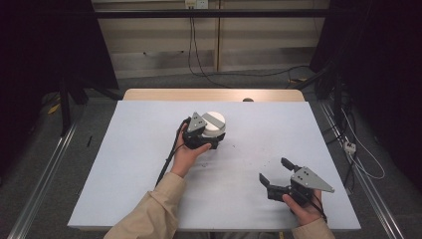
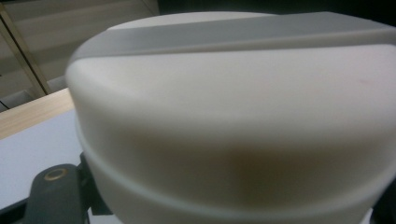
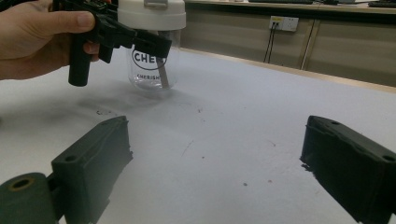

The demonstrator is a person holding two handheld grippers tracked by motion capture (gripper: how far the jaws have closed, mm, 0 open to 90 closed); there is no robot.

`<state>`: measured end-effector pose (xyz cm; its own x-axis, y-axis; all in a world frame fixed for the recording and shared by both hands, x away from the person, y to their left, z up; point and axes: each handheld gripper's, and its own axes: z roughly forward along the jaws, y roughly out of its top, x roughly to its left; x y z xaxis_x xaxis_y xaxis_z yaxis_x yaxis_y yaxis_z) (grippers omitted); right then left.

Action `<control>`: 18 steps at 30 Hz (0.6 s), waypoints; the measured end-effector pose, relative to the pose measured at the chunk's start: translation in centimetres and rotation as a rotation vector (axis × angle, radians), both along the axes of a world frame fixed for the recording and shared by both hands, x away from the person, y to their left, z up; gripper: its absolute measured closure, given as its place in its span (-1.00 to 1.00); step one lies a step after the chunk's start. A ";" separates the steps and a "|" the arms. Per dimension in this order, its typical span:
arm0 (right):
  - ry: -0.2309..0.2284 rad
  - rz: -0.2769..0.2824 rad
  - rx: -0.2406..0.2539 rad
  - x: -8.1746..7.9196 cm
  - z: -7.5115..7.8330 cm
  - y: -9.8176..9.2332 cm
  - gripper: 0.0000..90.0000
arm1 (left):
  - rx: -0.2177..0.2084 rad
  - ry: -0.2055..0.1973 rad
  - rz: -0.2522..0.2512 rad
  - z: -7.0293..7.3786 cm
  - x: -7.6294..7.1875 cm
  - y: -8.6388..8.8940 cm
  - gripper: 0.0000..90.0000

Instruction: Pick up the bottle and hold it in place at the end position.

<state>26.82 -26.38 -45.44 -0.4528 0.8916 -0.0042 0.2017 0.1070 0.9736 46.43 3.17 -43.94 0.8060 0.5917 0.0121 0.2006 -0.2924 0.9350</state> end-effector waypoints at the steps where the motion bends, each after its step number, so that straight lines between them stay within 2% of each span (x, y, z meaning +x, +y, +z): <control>1: 0.000 0.000 0.000 0.0 0.0 0.0 -0.83 | -0.002 0.002 0.004 -0.1 0.1 0.0 -0.59; 11: 0.000 0.005 0.000 0.1 0.0 0.0 -0.83 | -0.020 -0.003 0.014 -0.6 0.5 -0.4 -0.59; 18: 0.002 0.005 -0.003 0.1 -0.1 0.0 -0.83 | 0.002 -0.001 0.000 -1.1 0.5 -0.7 -0.59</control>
